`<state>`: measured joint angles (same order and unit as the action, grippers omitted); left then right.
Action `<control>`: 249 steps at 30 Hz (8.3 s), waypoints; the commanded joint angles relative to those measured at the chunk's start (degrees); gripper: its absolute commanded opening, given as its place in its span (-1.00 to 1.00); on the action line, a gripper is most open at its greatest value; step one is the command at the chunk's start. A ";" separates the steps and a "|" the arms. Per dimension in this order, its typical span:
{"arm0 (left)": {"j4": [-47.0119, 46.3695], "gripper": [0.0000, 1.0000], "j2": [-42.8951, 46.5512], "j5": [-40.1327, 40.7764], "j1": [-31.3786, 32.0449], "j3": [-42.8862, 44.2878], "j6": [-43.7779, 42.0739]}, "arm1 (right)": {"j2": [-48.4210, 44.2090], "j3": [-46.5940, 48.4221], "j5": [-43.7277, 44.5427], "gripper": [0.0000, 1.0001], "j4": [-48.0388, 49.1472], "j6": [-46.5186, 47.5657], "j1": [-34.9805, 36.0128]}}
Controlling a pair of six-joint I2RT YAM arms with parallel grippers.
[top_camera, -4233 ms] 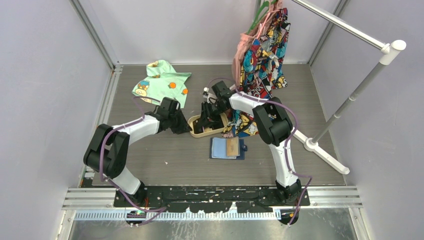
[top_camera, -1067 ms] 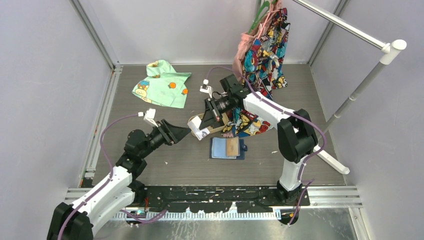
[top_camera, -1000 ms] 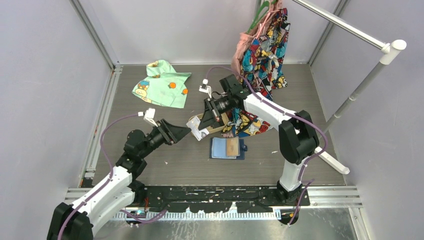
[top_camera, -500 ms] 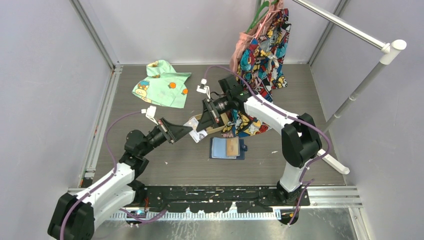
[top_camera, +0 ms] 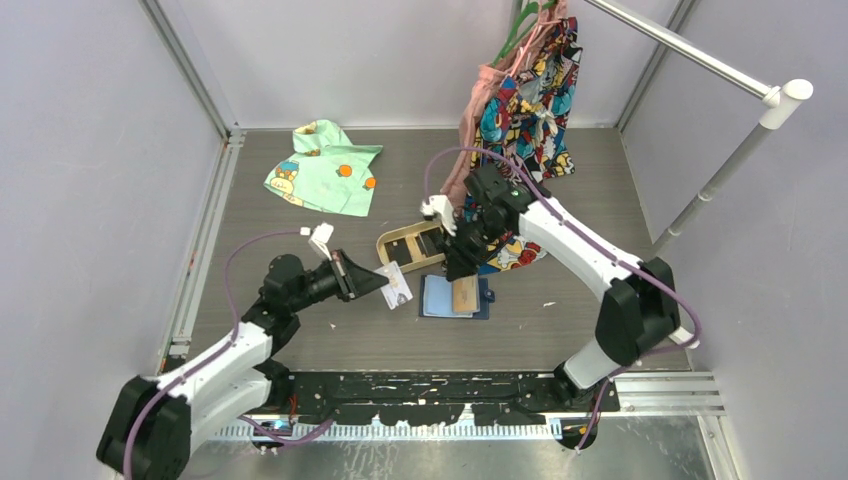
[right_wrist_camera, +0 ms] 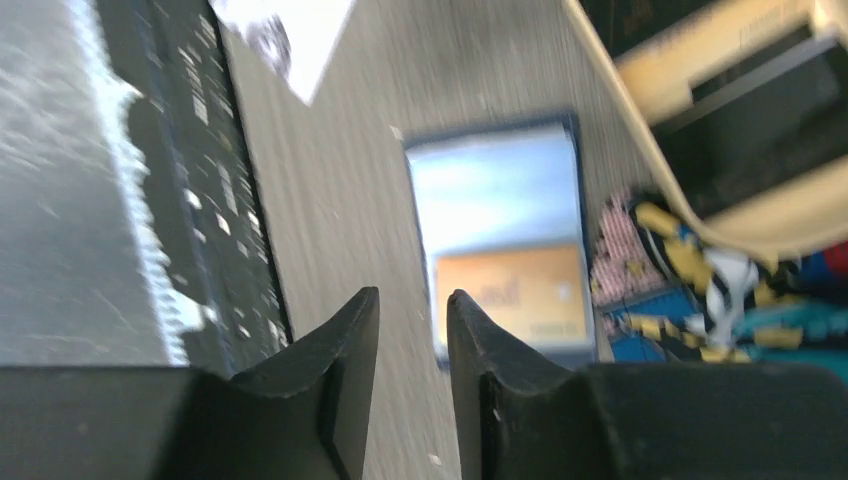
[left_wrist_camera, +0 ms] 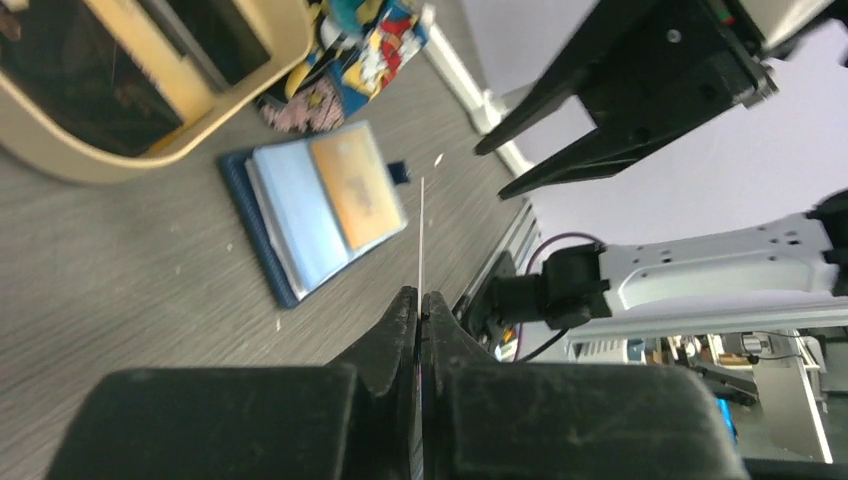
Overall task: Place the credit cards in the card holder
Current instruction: Insert the credit card into the card holder.
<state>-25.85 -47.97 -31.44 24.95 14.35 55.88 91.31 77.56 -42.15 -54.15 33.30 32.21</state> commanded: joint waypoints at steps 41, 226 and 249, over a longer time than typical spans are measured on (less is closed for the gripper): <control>-28.79 -1.00 -55.32 3.38 14.00 18.91 2.73 | -0.37 -27.29 24.57 -0.57 21.98 15.92 -1.54; 23.19 -0.91 -56.91 1.71 15.83 36.04 -0.74 | -4.51 -25.23 23.68 -0.65 26.66 1.24 13.32; 30.89 -1.00 -58.93 2.37 16.12 38.07 -3.44 | -3.63 -27.45 36.31 -0.65 27.67 5.29 12.14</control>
<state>-0.73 -105.82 -31.09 40.86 52.29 55.00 90.00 50.35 -9.43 -27.40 37.50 46.33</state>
